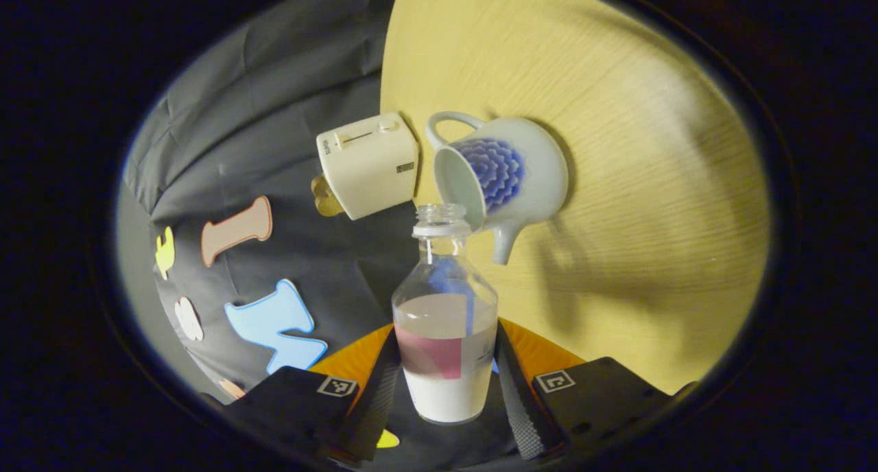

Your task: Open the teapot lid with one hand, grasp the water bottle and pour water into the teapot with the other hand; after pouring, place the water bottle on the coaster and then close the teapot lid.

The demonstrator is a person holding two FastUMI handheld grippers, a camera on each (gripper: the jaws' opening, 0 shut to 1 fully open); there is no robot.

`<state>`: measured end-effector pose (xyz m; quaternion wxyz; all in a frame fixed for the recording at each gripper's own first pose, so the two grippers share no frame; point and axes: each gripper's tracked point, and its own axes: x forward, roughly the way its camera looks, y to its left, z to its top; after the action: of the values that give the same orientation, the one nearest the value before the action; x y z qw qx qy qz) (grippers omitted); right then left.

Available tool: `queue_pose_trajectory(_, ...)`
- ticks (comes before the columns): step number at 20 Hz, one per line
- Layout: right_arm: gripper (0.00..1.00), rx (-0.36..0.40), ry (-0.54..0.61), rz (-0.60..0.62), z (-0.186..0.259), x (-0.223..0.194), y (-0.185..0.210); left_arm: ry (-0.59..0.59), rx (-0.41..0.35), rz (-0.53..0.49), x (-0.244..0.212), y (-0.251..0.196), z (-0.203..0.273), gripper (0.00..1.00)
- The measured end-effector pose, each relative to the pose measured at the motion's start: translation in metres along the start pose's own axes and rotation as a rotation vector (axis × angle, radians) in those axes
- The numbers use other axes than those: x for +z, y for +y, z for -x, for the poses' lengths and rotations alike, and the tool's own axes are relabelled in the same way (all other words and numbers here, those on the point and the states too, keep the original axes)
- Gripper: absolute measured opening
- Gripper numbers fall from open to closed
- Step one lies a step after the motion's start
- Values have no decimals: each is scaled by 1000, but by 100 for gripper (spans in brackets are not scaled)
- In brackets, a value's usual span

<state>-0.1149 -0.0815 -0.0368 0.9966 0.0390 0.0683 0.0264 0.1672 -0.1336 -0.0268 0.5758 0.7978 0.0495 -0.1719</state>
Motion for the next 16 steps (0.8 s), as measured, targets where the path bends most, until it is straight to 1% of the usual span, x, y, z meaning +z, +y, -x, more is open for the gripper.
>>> queue_pose_trajectory(3, 2, 7, -23, 5, -1, 10, 2, -34, 25, 142, -5, -1, 5, 87)
queue_pose_trajectory(6, 2, 22, -40, 30, -7, 17, 8, -38, 43, 284, -19, -9, 14, 87)
queue_pose_trajectory(9, 2, 41, -61, 36, -16, 28, 14, -61, 83, 462, -32, -7, 19, 86)
queue_pose_trajectory(11, 2, 55, -66, 41, -28, 33, 21, -75, 129, 587, -44, -5, 29, 86)
queue_pose_trajectory(13, 2, 72, -60, 49, -41, 36, 31, -73, 134, 682, -53, -12, 38, 87)
queue_pose_trajectory(14, 2, 76, -60, 52, -46, 37, 34, -72, 139, 705, -57, -13, 39, 87)
queue_pose_trajectory(16, 2, 96, -65, 46, -56, 43, 44, -86, 159, 817, -67, -16, 46, 87)
